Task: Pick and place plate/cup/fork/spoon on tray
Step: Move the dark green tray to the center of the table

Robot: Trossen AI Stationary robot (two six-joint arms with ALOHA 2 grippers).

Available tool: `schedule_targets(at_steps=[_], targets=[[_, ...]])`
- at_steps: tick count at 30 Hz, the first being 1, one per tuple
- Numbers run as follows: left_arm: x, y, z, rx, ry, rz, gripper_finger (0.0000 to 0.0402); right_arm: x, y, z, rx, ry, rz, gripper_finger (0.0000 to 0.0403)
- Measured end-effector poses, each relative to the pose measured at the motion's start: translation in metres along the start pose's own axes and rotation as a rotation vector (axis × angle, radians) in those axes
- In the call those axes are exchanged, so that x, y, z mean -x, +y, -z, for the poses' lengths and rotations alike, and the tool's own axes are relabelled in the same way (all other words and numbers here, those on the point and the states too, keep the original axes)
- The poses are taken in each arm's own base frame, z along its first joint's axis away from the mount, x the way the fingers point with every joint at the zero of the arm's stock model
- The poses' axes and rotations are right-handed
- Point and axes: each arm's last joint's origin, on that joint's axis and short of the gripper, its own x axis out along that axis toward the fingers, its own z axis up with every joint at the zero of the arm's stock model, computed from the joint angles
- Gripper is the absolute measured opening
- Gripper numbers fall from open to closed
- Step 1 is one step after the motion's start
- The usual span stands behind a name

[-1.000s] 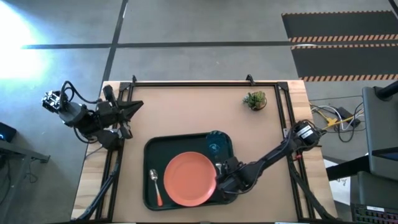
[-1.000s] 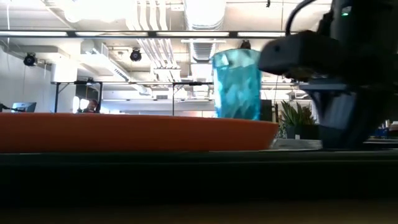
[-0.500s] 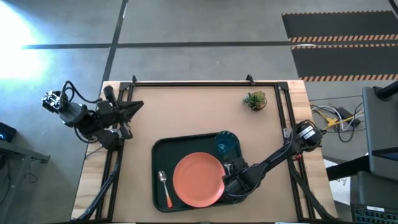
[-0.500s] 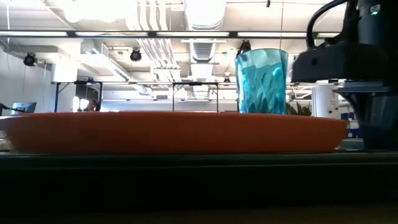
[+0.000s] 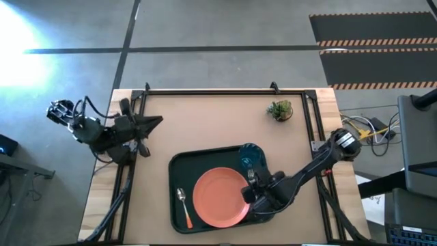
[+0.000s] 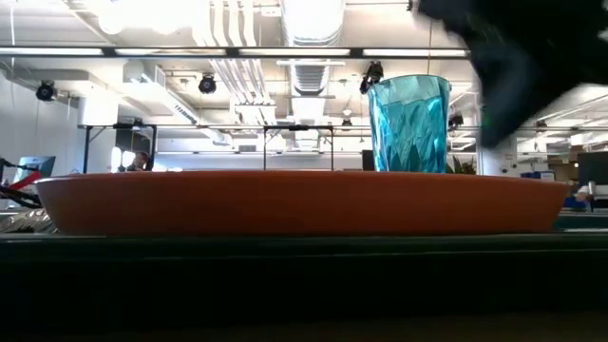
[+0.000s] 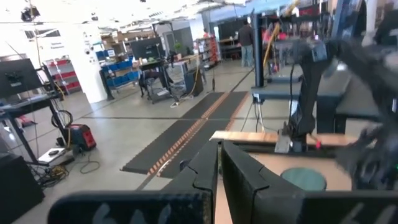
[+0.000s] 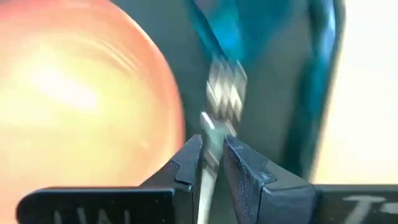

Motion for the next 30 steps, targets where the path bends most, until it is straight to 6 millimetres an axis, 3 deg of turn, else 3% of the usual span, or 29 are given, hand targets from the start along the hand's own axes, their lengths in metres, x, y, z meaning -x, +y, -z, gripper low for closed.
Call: schedule_targets(at_steps=[5,10,18,24,30], targets=[[0.000,-0.003,0.017,-0.009,0.104,0.009,0.0004,0.048,0.007,-0.026,0.122,-0.191,-0.171,0.0046],[0.003,-0.003,0.051,0.049,0.313,-0.039,0.0001,0.107,0.011,-0.051,0.313,-0.396,-0.302,0.0011],[0.002,-0.020,0.106,0.171,0.615,-0.035,0.0000,0.187,-0.007,-0.096,0.537,-0.675,-0.339,0.0009],[0.000,-0.041,0.159,0.339,0.811,0.014,0.0000,0.220,-0.031,-0.119,0.575,-0.758,-0.352,0.0008],[-0.008,-0.063,0.204,0.514,0.779,0.058,0.0000,0.224,-0.042,-0.124,0.580,-0.767,-0.352,0.0008]])
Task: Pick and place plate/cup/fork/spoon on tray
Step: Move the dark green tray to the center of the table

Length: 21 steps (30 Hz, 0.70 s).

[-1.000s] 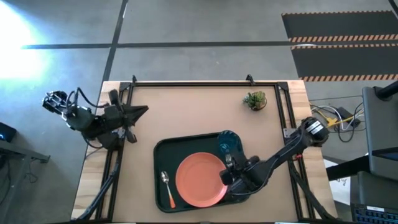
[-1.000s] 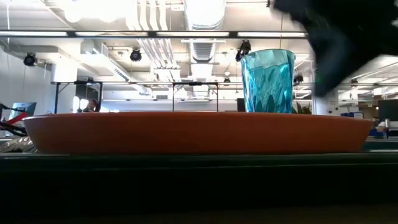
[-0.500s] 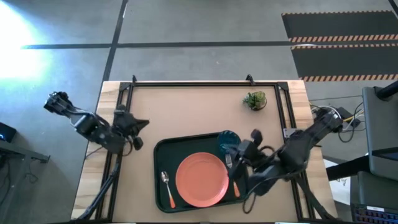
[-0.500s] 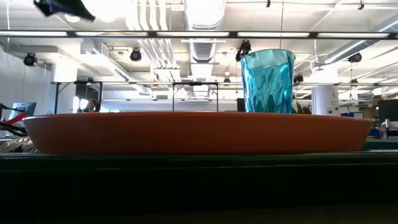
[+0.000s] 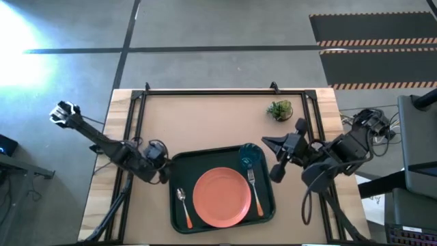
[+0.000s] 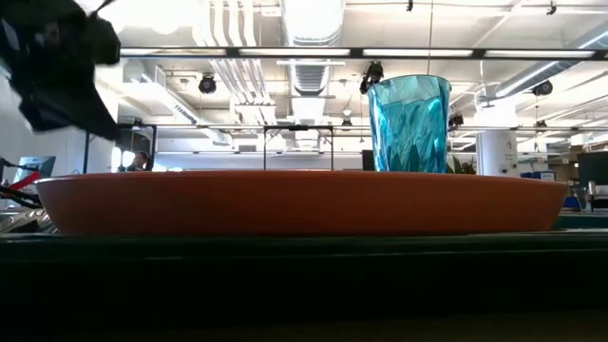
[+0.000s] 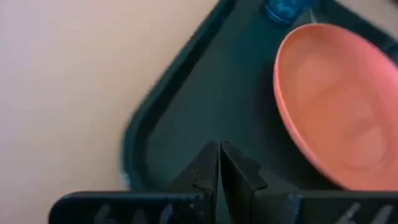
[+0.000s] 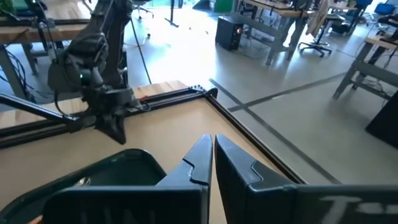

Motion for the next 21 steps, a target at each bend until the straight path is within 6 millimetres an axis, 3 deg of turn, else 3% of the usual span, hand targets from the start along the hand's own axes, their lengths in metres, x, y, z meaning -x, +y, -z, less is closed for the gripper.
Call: schedule_targets(at_steps=[10,21], targets=[[-0.050,0.009,0.044,0.109,0.120,-0.046,0.0000,-0.005,0.004,0.011,0.034,0.028,0.012,0.0008],[-0.070,0.016,0.047,0.187,0.124,-0.173,0.0000,-0.005,0.004,0.011,0.033,0.025,0.014,0.0008]])
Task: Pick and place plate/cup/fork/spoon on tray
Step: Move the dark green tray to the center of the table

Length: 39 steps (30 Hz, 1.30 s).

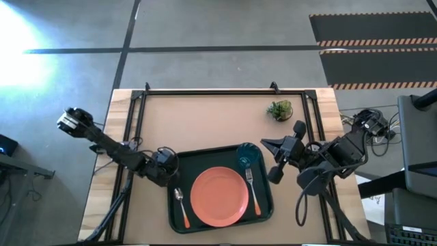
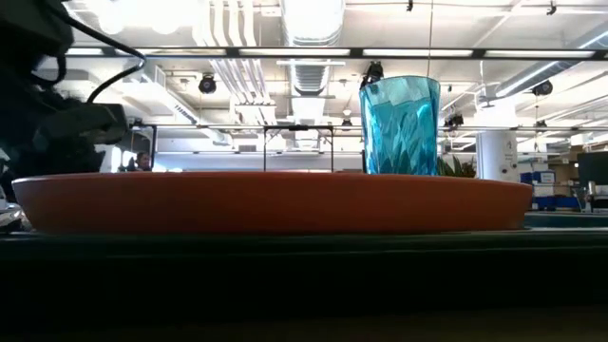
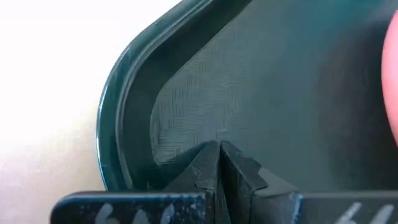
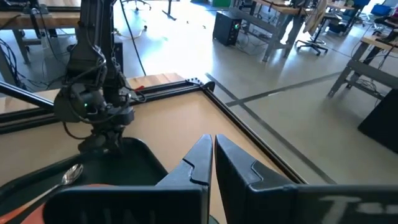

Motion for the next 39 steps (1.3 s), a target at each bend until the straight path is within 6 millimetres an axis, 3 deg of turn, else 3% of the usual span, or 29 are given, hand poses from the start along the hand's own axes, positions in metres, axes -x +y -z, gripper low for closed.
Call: schedule_targets(at_steps=[9,32,39], targets=[[-0.008,0.009,-0.018,0.048,-0.052,-0.075,0.0000,0.000,0.000,0.000,-0.006,-0.001,0.000,0.0009],[-0.020,0.020,-0.039,0.079,-0.101,-0.130,0.0000,0.000,0.000,0.000,-0.013,0.004,-0.008,0.0009],[-0.021,0.018,-0.043,0.079,-0.120,-0.098,0.0000,0.000,0.005,0.008,-0.071,0.161,-0.180,0.0009]])
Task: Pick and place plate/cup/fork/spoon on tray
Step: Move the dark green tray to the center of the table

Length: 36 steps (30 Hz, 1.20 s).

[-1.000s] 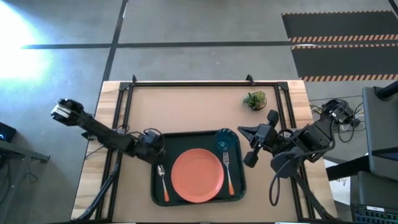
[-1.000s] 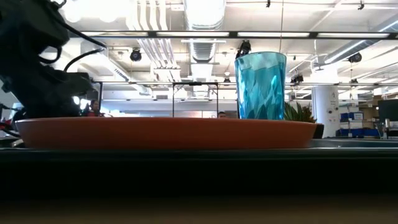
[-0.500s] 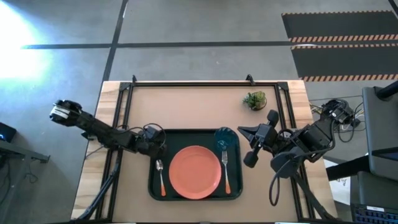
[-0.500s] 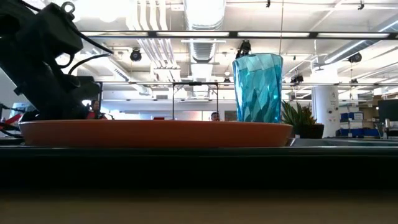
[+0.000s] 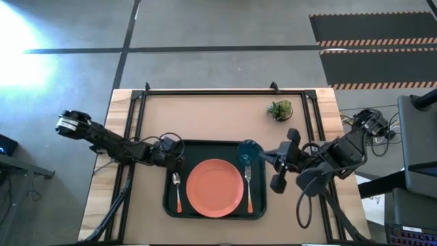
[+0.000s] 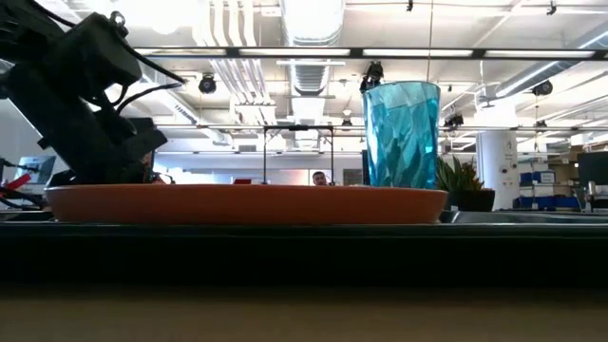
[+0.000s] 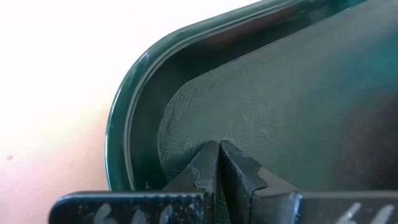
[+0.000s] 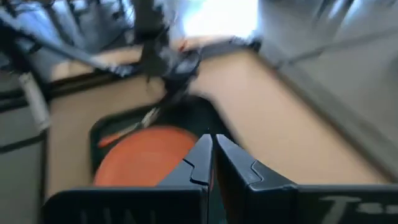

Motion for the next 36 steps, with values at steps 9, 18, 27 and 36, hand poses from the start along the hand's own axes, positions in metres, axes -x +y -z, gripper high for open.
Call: schedule_targets(at_steps=[9,18,27,36], targets=[[0.000,-0.001,0.000,0.002,0.001,0.006,0.0000,-0.035,-0.001,0.085,-0.385,0.553,0.092,0.0009],[0.003,-0.006,-0.003,0.011,0.031,0.043,0.0000,-0.078,0.023,0.194,-0.706,0.773,-0.055,0.0009],[0.031,-0.016,-0.028,-0.031,-0.099,0.133,0.0000,-0.087,0.036,0.224,-0.793,0.870,-0.132,0.0009],[0.090,-0.006,-0.064,-0.064,-0.263,0.163,0.0000,-0.064,0.070,0.207,-0.884,0.853,-0.229,0.0009]])
